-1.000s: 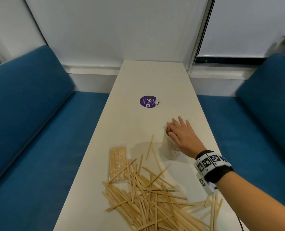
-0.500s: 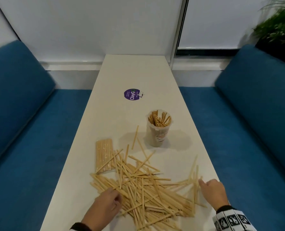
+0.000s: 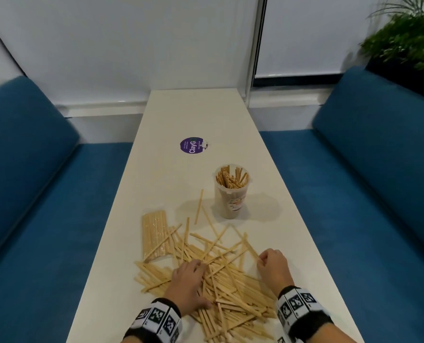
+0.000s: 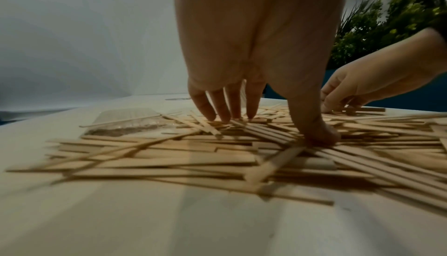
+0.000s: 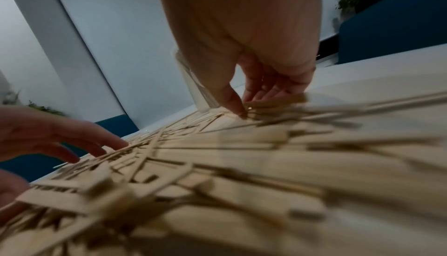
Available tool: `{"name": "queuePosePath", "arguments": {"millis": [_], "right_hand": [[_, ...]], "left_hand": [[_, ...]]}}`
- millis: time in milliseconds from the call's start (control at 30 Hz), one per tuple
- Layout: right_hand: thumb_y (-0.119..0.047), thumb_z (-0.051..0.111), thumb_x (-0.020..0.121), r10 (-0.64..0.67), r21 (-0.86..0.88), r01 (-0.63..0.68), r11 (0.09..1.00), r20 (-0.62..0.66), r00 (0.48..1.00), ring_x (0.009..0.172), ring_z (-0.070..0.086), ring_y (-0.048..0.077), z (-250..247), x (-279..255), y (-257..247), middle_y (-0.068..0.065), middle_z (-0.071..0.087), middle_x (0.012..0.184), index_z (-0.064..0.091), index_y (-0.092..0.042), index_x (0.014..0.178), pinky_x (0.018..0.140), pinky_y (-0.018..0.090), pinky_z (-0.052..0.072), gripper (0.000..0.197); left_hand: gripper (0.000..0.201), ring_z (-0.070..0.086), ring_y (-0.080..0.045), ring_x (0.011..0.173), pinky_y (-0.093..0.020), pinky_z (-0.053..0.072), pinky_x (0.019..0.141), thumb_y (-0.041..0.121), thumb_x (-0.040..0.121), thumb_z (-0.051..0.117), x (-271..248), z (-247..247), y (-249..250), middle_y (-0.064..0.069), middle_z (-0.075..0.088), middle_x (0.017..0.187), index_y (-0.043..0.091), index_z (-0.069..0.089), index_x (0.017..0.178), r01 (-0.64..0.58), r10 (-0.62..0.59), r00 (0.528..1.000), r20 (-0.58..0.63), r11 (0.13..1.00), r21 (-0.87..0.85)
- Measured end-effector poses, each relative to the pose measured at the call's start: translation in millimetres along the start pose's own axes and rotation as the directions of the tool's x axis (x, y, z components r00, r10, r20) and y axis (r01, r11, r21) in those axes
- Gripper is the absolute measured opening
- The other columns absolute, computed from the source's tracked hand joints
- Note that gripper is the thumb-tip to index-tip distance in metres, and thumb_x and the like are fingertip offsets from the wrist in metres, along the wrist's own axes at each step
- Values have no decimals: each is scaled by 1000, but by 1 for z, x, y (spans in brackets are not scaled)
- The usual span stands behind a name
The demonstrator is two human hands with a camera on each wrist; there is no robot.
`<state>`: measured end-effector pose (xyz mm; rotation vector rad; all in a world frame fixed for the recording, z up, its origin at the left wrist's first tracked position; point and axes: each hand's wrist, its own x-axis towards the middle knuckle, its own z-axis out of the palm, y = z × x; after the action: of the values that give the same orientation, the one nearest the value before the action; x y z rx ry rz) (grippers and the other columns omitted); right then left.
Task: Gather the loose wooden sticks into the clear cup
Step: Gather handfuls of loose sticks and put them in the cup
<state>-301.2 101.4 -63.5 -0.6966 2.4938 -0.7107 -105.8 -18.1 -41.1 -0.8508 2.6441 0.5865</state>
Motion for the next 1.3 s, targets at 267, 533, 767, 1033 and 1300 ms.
{"name": "queuePosePath", "arguments": {"millis": [267,533,767,1033,1300], "right_hand": [[-21,61,88,-15,-46,18,999,75,997,107,54,23,16,3,-12,9,57,115,53,-7,114,89,30,44,30],[-10,43,95,-137,-304,158,940,90,987,107,50,24,21,-4,-13,9,53,116,52,-8,111,87,30,41,19],[10,34,87,-185,-248,226,942,177,967,91,51,24,-1,-6,-16,11,50,110,41,-9,106,76,30,39,28],[1,27,96,-231,107,213,971,203,952,75,45,4,-41,-13,-32,4,49,98,32,-14,111,59,13,35,22],[-44,29,97,-275,445,236,864,24,961,76,47,9,-61,-31,-72,-4,49,81,49,-17,105,67,22,39,35]], "left_hand": [[60,34,-15,128,-30,23,106,35,87,60,2,2,1,7,41,139,24,34,140,-99,97,990,-98,995,-11],[38,44,-16,117,-25,35,96,28,95,49,0,7,1,0,47,128,16,49,130,-170,168,966,-198,985,9],[17,61,-8,78,-17,47,70,30,73,76,-2,5,-5,14,65,84,28,71,89,-228,256,925,-281,965,128],[26,57,-12,96,-18,43,82,21,97,46,-7,-15,-12,2,61,105,15,64,114,-213,132,917,-376,959,-184],[14,63,-8,82,-18,50,74,18,91,58,-10,-48,-9,6,66,86,18,65,103,-79,-193,924,-329,747,-660]]}}
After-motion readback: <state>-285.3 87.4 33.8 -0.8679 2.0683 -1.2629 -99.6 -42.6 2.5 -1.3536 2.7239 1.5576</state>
